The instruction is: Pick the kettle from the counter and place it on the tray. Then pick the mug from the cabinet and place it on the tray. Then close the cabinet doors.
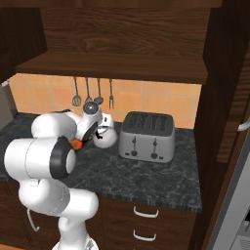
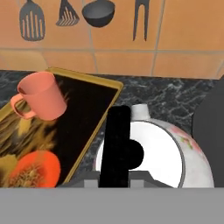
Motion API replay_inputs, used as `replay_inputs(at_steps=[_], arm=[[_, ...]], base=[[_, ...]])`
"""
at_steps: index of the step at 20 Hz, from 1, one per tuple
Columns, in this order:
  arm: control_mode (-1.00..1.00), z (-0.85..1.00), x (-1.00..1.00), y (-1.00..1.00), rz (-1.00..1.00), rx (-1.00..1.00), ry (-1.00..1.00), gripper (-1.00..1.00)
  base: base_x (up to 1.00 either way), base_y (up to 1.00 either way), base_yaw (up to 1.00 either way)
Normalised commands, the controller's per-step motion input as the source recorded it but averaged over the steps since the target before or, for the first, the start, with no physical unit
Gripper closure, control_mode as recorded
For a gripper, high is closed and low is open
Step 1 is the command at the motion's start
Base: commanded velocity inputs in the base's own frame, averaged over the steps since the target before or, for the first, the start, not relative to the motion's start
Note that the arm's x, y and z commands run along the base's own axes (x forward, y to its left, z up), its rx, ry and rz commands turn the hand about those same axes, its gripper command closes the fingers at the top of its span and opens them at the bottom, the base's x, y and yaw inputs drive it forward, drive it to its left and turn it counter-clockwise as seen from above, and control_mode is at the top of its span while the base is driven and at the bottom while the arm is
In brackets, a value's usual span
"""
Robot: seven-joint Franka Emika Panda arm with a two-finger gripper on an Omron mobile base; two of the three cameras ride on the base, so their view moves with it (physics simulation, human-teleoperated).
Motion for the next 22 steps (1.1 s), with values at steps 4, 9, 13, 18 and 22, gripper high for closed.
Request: replay_inputs(at_steps=[4,9,13,18,22], arm=[[-1.00,0.32,-0.18,0.29,0.03,0.00,-0.09,1.00],[-1.00,0.30,-0.14,0.38,0.08,0.00,-0.02,1.00],[-1.00,0.13,-0.10,0.56,0.13,-0.01,0.03,1.00],[-1.00,0.03,-0.25,0.48,0.16,0.00,0.05,1.00],[-1.00,0.00,-0.24,0.47,0.13,0.00,0.06,1.00]], base=[[0.00,0.00,0.00],[0.00,0.00,0.00],[0.00,0.00,0.00],[0.00,0.00,0.00],[0.00,0.00,0.00]])
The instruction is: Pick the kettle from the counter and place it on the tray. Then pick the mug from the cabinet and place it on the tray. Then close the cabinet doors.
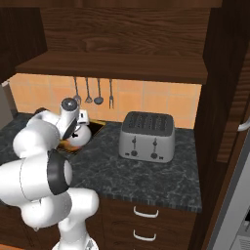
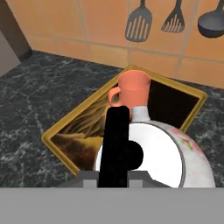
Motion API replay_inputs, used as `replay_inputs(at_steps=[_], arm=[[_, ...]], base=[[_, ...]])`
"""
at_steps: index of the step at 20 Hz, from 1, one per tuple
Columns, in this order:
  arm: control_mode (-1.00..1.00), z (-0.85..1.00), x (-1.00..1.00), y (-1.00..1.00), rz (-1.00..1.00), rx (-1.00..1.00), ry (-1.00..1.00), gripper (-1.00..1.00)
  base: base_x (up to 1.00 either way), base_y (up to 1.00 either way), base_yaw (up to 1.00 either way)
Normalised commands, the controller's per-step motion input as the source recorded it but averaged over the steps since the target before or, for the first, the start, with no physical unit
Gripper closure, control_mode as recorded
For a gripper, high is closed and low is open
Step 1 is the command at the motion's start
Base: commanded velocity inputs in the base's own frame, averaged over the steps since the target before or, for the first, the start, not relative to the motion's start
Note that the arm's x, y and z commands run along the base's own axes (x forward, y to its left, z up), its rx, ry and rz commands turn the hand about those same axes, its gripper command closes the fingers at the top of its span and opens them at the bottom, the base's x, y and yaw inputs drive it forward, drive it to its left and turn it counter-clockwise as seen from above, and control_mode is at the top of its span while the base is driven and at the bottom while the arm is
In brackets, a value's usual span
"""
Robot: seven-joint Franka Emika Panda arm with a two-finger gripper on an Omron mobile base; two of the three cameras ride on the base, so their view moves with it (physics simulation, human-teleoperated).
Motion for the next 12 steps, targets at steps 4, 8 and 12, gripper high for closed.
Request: replay_inputs(at_steps=[4,8,12], arm=[[-1.00,-0.02,-0.01,0.38,0.06,0.00,0.04,1.00],[-1.00,-0.25,0.17,0.33,0.03,0.00,0.09,1.00],[-1.00,-0.35,0.24,0.20,0.03,0.00,0.08,1.00]], base=[[0.00,0.00,0.00],[0.00,0.00,0.00],[0.00,0.00,0.00]])
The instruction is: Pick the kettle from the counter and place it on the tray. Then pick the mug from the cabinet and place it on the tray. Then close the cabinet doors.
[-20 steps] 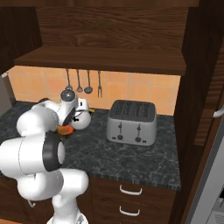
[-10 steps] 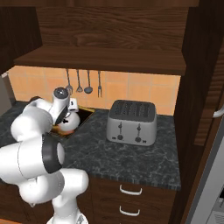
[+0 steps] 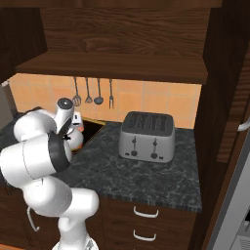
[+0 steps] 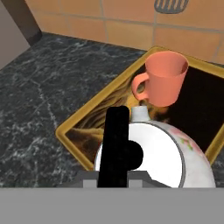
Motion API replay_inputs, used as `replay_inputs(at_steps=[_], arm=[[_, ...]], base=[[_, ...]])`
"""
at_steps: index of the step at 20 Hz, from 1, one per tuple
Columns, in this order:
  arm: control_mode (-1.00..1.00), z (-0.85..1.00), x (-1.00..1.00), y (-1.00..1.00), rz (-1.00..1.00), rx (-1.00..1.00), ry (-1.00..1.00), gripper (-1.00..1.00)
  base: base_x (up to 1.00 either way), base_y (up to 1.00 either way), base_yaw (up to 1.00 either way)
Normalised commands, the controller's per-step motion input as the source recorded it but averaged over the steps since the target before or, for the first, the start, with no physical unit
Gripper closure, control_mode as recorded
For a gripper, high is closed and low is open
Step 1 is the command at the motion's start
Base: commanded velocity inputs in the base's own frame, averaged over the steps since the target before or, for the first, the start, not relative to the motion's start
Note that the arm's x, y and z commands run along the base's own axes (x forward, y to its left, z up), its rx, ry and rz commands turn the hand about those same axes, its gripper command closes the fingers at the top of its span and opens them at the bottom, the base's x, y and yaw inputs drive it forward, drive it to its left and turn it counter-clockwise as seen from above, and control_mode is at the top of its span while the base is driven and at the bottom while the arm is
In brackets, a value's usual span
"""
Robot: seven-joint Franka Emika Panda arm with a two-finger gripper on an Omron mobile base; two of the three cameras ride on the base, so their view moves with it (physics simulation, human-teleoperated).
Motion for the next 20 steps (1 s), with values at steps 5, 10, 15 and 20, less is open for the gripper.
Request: replay_inputs(at_steps=[5,10,15,20], arm=[[-1.00,-0.26,0.30,0.01,0.05,0.01,0.00,1.00],[-1.00,-0.30,0.27,0.01,0.08,0.01,-0.02,1.00],[-1.00,-0.24,0.23,0.00,0.09,0.01,-0.07,1.00],[-1.00,-0.40,0.08,0.00,0.10,0.00,-0.04,1.00]], base=[[0.00,0.00,0.00],[0.00,0.00,0.00],[0.00,0.00,0.00],[0.00,0.00,0.00]])
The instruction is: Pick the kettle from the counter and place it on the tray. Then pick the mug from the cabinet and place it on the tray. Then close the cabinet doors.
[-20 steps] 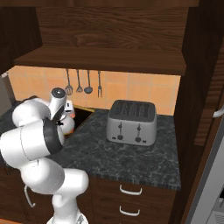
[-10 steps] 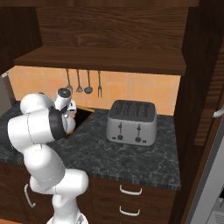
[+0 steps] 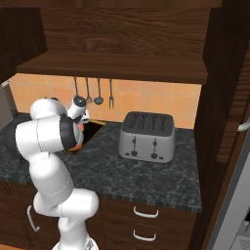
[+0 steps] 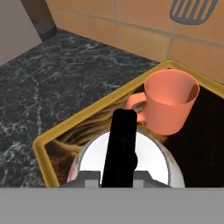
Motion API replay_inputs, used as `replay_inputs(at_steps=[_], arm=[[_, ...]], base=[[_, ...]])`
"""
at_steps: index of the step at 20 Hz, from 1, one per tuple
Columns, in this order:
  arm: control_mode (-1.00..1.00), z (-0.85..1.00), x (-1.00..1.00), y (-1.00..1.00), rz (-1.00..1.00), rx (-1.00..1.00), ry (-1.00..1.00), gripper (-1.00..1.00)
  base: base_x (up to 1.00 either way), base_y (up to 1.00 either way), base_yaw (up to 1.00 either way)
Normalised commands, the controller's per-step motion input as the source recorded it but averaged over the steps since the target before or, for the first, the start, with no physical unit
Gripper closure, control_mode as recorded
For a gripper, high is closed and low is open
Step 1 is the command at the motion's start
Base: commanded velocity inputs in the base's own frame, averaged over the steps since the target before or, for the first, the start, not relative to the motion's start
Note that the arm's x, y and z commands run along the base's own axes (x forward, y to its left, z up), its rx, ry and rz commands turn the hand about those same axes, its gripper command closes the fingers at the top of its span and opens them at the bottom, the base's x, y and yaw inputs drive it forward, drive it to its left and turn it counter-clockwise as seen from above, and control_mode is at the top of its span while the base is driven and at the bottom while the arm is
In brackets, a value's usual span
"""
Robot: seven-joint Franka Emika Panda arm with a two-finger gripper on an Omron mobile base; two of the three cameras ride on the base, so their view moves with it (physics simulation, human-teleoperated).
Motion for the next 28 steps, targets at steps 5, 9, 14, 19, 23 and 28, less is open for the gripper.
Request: replay_inputs(at_steps=[5,9,14,19,23,28], arm=[[-1.00,-0.19,-0.02,0.01,0.03,0.00,0.00,-1.00],[-1.00,0.00,-0.07,0.02,0.00,0.00,0.00,-1.00],[-1.00,0.00,-0.03,0.03,0.00,0.00,0.01,-1.00],[-1.00,0.14,-0.14,-0.06,-0.04,0.00,-0.01,-1.00],[-1.00,0.51,-0.81,-0.18,-0.07,0.01,-0.14,-1.00],[-1.00,0.46,-0.99,-0.18,-0.08,0.07,-0.10,-1.00]], base=[[0.00,0.00,0.00],[0.00,0.00,0.00],[0.00,0.00,0.00],[0.00,0.00,0.00],[0.00,0.00,0.00],[0.00,0.00,0.00]])
